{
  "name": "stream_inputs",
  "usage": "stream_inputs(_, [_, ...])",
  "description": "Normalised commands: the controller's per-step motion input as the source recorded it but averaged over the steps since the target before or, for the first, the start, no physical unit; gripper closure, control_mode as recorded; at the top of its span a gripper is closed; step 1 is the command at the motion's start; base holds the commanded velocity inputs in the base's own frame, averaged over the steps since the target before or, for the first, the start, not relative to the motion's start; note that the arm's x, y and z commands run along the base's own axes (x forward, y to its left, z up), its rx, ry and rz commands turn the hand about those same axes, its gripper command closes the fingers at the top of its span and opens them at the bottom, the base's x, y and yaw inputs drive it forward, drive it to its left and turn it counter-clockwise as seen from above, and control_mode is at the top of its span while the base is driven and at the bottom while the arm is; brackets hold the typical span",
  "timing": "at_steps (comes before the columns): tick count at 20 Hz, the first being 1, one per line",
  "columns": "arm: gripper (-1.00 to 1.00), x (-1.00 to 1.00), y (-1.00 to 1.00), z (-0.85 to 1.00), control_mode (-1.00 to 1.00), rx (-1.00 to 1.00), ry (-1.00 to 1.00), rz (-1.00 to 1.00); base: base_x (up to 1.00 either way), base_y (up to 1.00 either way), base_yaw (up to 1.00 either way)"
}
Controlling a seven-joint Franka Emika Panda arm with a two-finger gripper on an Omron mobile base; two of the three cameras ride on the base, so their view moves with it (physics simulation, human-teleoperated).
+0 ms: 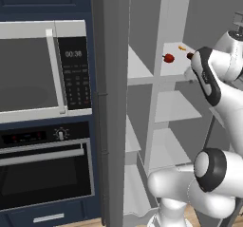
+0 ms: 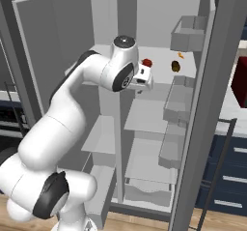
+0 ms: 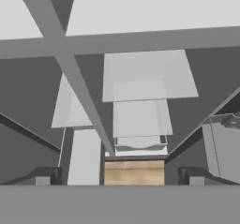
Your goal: Take the sweet potato and bell pepper from the fridge shelf and place them in the freezer drawer to begin freezing them.
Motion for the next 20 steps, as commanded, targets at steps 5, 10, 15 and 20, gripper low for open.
stream_inputs(5, [-1.00,0.19,-0.01,-0.03,-1.00,-0.11,-0.16,0.00,0.00,0.00,0.00])
stream_inputs(10, [-1.00,0.30,-0.08,0.32,-1.00,-0.06,-0.10,0.00,0.00,0.00,0.00])
stream_inputs(15, [-1.00,0.61,-0.48,0.11,-1.00,0.00,0.00,-0.01,0.00,0.00,0.00])
stream_inputs(20, [-1.00,0.68,-0.33,0.02,-1.00,0.00,0.01,-0.08,0.00,0.00,0.00])
